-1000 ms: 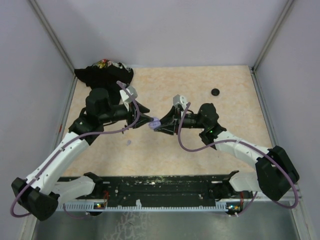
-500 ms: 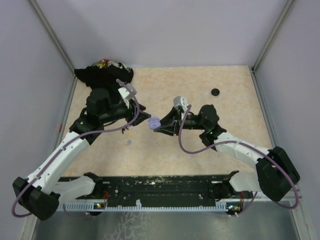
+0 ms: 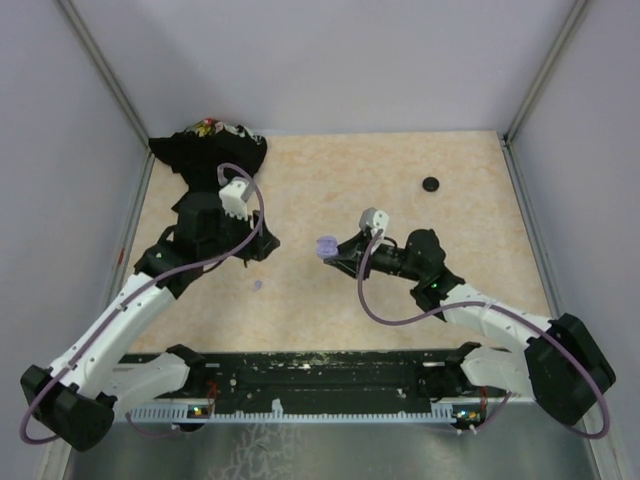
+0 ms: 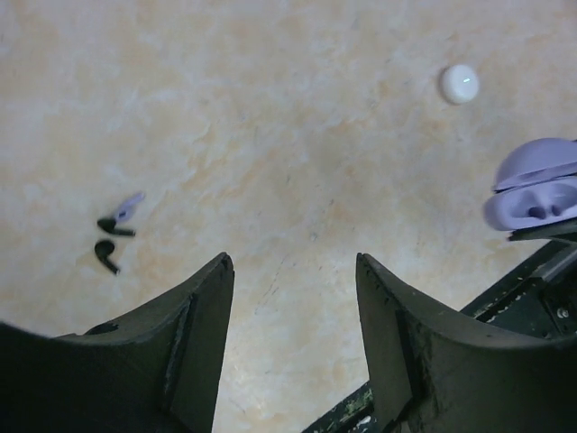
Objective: Insert the wireless bluetooth earbuds into the charging case
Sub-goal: Pick up the earbud from the center of the board.
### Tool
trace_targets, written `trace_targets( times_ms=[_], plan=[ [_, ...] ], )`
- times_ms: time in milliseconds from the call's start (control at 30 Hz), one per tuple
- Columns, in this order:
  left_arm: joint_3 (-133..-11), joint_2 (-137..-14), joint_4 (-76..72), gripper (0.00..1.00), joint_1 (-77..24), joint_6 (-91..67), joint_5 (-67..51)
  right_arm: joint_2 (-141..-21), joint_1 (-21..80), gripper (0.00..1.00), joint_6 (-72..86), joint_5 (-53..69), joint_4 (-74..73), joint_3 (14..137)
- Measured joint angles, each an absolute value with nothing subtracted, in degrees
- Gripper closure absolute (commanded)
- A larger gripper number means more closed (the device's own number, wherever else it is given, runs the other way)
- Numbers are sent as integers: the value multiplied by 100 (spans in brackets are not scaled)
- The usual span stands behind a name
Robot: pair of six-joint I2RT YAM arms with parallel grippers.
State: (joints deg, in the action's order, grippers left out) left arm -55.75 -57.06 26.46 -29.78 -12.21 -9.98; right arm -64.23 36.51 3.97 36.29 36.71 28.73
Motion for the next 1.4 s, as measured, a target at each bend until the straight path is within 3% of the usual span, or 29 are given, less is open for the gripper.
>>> trace_targets(
  times_ms=[667,1400],
  plan=[
    [-5061,-7802,3642,57,-2978,-2279,847,-6187,3649,100,250,2939,3806,2237],
    [-5164,-9107,3468,64,-2978,-2355,941,-6149,3649,100,198,2847,3804,2237]
  ],
)
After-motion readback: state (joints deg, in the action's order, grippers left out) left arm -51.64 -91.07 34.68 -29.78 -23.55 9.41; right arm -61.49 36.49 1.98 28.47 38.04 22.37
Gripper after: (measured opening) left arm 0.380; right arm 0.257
